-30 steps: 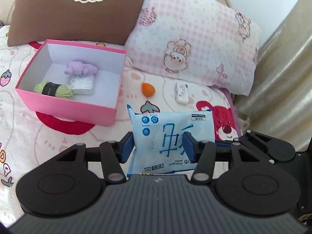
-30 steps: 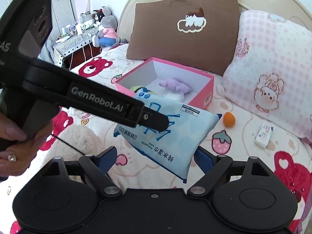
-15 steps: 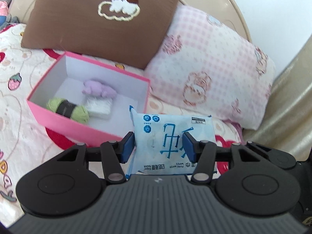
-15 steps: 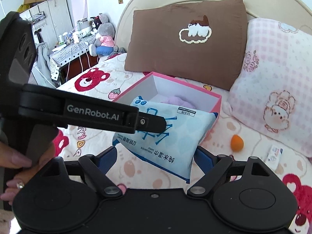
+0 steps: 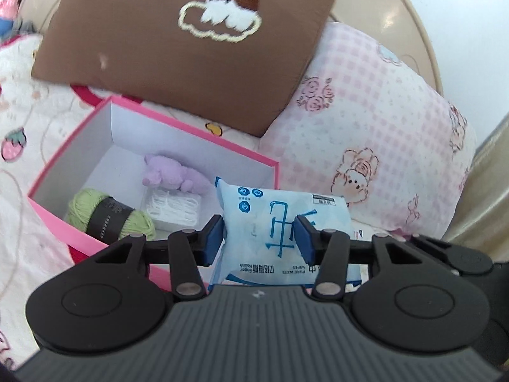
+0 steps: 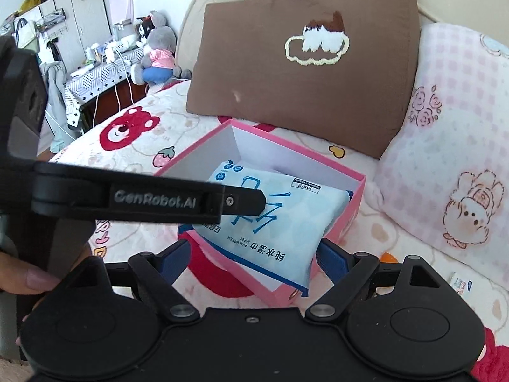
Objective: Organize objects
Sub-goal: 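Carry the blue wet-wipes pack with both tools over the pink box, then lower the wipes pack into the pink box and open both tools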
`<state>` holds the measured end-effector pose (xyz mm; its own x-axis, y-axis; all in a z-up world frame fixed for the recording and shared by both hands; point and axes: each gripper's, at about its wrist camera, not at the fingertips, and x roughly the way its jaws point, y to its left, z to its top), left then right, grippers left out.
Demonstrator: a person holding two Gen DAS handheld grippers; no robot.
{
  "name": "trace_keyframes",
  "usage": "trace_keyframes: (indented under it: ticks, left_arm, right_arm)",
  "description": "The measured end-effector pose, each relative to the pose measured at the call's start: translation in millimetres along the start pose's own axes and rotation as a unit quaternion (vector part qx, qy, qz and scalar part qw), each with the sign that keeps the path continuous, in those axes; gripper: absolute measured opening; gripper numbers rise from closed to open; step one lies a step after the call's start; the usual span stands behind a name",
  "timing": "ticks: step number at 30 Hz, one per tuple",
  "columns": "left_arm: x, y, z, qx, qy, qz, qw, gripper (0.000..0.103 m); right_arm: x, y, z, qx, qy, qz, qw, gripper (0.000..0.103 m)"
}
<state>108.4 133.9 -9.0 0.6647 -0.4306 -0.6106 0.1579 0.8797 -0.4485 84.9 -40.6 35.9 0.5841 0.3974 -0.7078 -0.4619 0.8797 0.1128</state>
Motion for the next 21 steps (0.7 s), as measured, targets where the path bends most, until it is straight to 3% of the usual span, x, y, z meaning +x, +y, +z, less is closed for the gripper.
trace_keyframes:
  ticks: [5,11,21]
  left_arm:
    - [20,18,7,-0.021,-0.005,0.014,0.9997,0.047]
    - [36,34,11,-0.035,-0.017,0.036,0.9986,0.046]
    - [53,77,-2,-0.047,0.001,0.052,0.9975,0.028]
  right_arm:
    - [18,5,6,-0.006,0.003,0.002,1.0,0.089]
    - [54,11,13,-0.051,0.005,-0.025,0.998,0.089]
    - [83,-24,12,0.018,0.013,0.089,0.996,0.089]
